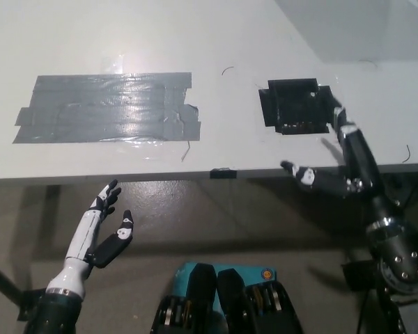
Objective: A white bottle is kept in the middle of the desk infront of the robot and the robot picks it up with its right hand and passes it to a person
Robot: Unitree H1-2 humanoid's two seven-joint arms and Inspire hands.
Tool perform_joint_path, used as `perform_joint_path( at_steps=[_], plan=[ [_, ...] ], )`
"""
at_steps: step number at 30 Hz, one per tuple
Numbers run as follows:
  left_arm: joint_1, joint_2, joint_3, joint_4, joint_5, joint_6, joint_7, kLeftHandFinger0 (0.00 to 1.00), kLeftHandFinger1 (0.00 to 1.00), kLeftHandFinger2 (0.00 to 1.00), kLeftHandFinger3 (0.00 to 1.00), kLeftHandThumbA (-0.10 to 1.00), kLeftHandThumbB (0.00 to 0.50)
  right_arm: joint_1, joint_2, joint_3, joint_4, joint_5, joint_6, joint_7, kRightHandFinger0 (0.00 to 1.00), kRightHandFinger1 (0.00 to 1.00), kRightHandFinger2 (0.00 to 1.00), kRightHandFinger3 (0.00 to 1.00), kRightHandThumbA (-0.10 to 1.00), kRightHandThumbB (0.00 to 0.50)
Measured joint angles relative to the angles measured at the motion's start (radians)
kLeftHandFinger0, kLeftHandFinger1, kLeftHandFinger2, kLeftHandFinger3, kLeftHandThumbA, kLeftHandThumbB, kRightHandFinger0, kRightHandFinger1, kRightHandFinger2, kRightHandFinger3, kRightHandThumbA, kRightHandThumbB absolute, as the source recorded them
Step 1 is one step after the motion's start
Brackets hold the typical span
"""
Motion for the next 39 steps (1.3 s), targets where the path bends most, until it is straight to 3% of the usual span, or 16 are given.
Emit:
perform_joint_path(
  at_steps=[5, 9, 11, 12, 14, 16, 20, 22, 24, 30, 32, 33, 34, 36, 38, 39],
  plan=[
    [0.001, 0.000, -0.002, 0.000, 0.000, -0.004, 0.000, 1.00, 1.00, 1.00, 1.00, 0.34, 0.000, 0.004, 0.008, 0.000, 0.125, 0.000, -0.017, -0.001, 1.00, 1.00, 1.00, 1.00, 0.91, 0.195],
    [0.014, 0.000, -0.002, -0.001, 0.000, -0.005, 0.000, 1.00, 1.00, 1.00, 1.00, 0.41, 0.000, 0.022, 0.024, 0.001, 0.193, 0.010, -0.039, 0.010, 1.00, 1.00, 1.00, 1.00, 0.93, 0.186],
    [0.023, 0.000, -0.002, -0.002, 0.000, -0.006, 0.000, 1.00, 1.00, 1.00, 1.00, 0.50, 0.000, 0.022, 0.029, 0.000, 0.197, 0.021, -0.047, 0.018, 1.00, 1.00, 1.00, 1.00, 0.93, 0.182],
    [0.028, 0.000, -0.002, -0.004, 0.000, -0.006, 0.000, 1.00, 1.00, 1.00, 1.00, 0.59, 0.000, 0.023, 0.029, 0.000, 0.197, 0.024, -0.050, 0.020, 1.00, 1.00, 1.00, 1.00, 0.93, 0.186],
    [0.046, -0.001, -0.002, -0.007, -0.002, -0.008, 0.000, 1.00, 1.00, 1.00, 1.00, 0.90, 0.020, 0.032, 0.030, 0.001, 0.199, 0.034, -0.059, 0.026, 1.00, 1.00, 1.00, 1.00, 0.96, 0.186],
    [0.064, -0.003, -0.001, -0.007, -0.009, -0.010, 0.000, 1.00, 1.00, 1.00, 1.00, 1.00, 0.061, 0.044, 0.031, 0.001, 0.198, 0.043, -0.068, 0.032, 1.00, 1.00, 1.00, 1.00, 1.00, 0.202],
    [0.087, -0.011, 0.004, -0.005, -0.030, -0.019, 0.000, 1.00, 1.00, 1.00, 1.00, 1.00, 0.088, 0.054, 0.030, 0.003, 0.198, 0.058, -0.083, 0.054, 1.00, 1.00, 1.00, 1.00, 1.00, 0.269],
    [0.088, -0.011, 0.003, -0.005, -0.032, -0.020, 0.000, 1.00, 1.00, 1.00, 1.00, 1.00, 0.140, 0.057, 0.030, 0.006, 0.198, 0.063, -0.086, 0.063, 1.00, 1.00, 1.00, 1.00, 1.00, 0.286],
    [0.088, -0.011, 0.002, -0.007, -0.033, -0.020, 0.000, 1.00, 1.00, 1.00, 1.00, 1.00, 0.151, 0.066, 0.030, 0.011, 0.205, 0.067, -0.084, 0.079, 1.00, 1.00, 1.00, 1.00, 1.00, 0.294],
    [0.093, -0.011, -0.001, -0.009, -0.033, -0.021, 0.000, 1.00, 1.00, 1.00, 1.00, 1.00, 0.124, 0.100, 0.031, 0.017, 0.229, 0.069, -0.081, 0.111, 1.00, 1.00, 1.00, 1.00, 1.00, 0.267],
    [0.095, -0.011, -0.002, -0.009, -0.033, -0.021, 0.000, 1.00, 1.00, 1.00, 1.00, 1.00, 0.139, 0.107, 0.031, 0.017, 0.230, 0.069, -0.081, 0.118, 1.00, 1.00, 1.00, 1.00, 1.00, 0.260],
    [0.095, -0.011, -0.002, -0.009, -0.033, -0.020, 0.000, 1.00, 1.00, 1.00, 1.00, 1.00, 0.191, 0.109, 0.031, 0.017, 0.230, 0.068, -0.081, 0.120, 1.00, 1.00, 1.00, 1.00, 1.00, 0.260],
    [0.094, -0.011, -0.002, -0.009, -0.034, -0.020, 0.000, 1.00, 1.00, 1.00, 1.00, 1.00, 0.200, 0.110, 0.031, 0.017, 0.230, 0.068, -0.081, 0.122, 1.00, 1.00, 1.00, 1.00, 1.00, 0.258],
    [0.083, -0.011, -0.002, -0.004, -0.033, -0.017, 0.000, 1.00, 1.00, 1.00, 1.00, 1.00, 0.187, 0.107, 0.030, 0.016, 0.231, 0.067, -0.081, 0.126, 1.00, 1.00, 1.00, 1.00, 1.00, 0.298],
    [0.035, -0.011, 0.000, 0.022, -0.034, -0.014, 0.000, 1.00, 1.00, 1.00, 1.00, 1.00, 0.171, 0.085, 0.026, 0.014, 0.235, 0.068, -0.081, 0.132, 1.00, 1.00, 1.00, 1.00, 1.00, 0.250],
    [0.005, -0.010, 0.002, 0.032, -0.034, -0.011, 0.000, 1.00, 1.00, 1.00, 1.00, 1.00, 0.141, 0.068, 0.023, 0.012, 0.234, 0.069, -0.081, 0.136, 1.00, 1.00, 1.00, 1.00, 1.00, 0.250]
  ],
)
